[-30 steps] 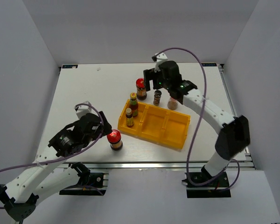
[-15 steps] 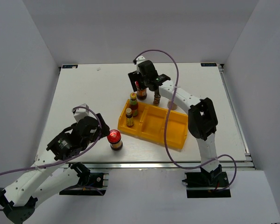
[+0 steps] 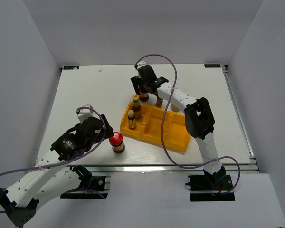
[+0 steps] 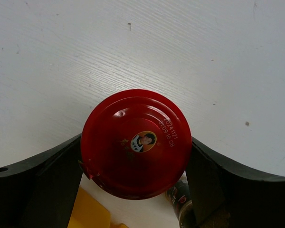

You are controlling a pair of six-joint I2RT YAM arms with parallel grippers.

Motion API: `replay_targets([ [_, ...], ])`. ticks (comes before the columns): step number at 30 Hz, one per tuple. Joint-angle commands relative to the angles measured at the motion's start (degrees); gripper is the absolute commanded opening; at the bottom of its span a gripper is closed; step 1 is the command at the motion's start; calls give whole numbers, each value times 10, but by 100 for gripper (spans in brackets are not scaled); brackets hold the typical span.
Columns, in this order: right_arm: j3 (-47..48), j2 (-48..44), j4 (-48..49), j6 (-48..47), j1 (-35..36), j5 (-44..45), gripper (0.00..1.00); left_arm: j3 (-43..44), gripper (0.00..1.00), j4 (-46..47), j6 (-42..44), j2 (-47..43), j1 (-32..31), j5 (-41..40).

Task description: Organize the condiment bottles

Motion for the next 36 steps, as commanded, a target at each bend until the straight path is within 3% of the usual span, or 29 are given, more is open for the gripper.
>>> replay_targets([
  [1, 30, -5, 14, 3, 5, 22, 82, -1, 98, 15, 7, -3, 1, -8],
  [13, -1, -44, 48, -5, 6, 27, 50, -7, 98, 27, 10, -1, 1, -4],
  [36, -185, -278, 160, -19, 7, 14, 39, -16, 98, 57, 22, 12, 2, 8],
])
